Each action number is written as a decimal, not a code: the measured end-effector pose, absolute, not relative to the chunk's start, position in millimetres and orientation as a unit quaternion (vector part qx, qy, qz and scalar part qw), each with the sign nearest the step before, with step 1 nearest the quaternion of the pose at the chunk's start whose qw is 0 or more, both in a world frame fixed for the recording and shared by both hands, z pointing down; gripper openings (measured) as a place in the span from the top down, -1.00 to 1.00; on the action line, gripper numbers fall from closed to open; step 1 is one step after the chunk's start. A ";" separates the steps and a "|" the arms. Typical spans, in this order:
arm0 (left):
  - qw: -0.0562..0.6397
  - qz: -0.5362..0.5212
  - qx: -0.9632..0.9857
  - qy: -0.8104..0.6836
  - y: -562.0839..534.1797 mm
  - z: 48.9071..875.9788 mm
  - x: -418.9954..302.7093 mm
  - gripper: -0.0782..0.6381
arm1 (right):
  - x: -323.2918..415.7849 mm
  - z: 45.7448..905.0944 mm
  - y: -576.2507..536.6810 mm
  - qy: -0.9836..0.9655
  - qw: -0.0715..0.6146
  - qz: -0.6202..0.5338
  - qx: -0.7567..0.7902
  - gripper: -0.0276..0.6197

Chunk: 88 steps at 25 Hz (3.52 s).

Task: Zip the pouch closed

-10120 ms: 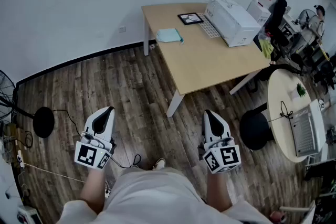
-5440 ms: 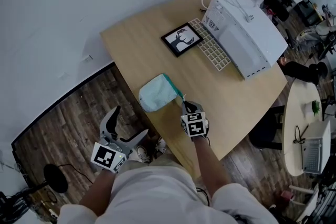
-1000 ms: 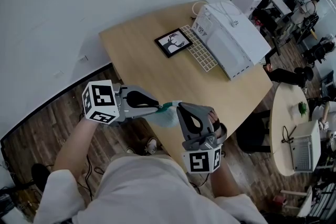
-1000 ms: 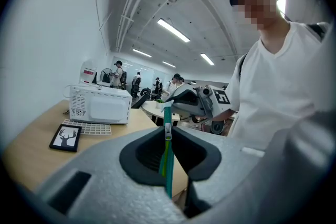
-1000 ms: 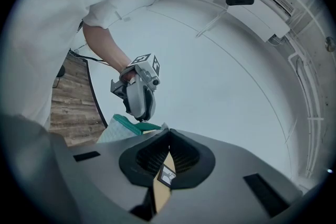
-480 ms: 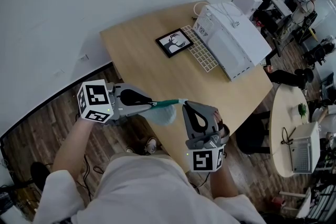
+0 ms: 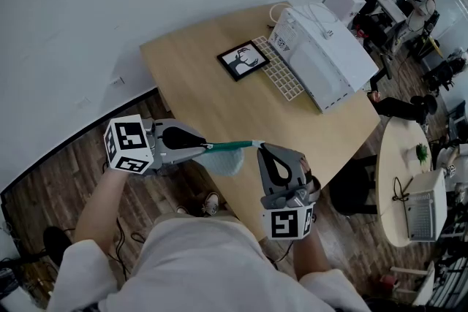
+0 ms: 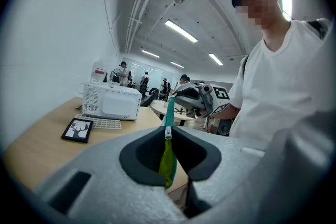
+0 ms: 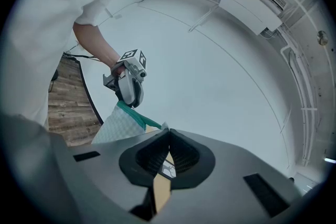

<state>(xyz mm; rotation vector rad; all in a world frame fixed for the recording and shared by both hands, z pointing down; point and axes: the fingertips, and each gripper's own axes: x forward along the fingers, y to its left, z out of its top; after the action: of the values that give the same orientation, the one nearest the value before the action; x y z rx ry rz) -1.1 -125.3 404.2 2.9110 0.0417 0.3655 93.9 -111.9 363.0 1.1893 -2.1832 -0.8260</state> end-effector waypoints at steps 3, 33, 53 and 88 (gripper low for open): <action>0.107 0.125 0.986 0.002 -126.0 407.8 -9.5 0.65 | 98.6 362.0 -113.1 -0.803 0.255 -0.301 0.446 0.90; 0.155 0.092 0.979 -0.095 -111.9 474.3 -53.3 0.64 | 75.6 380.9 -85.9 -0.834 0.202 -0.177 0.483 0.90; 0.002 0.007 0.919 -0.394 -158.3 394.6 -157.3 0.73 | 156.1 364.5 -133.1 -0.799 0.093 -0.025 0.594 0.89; -0.064 -0.055 0.811 -0.579 -144.1 330.3 -278.3 0.74 | 197.9 340.4 -181.5 -0.748 0.059 -0.032 0.661 0.88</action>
<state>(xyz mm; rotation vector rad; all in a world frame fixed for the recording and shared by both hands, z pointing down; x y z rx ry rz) -278.3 -144.1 330.3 2.6582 -1.8965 -0.1797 197.9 -181.5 340.4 2.0019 -2.2649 -0.0977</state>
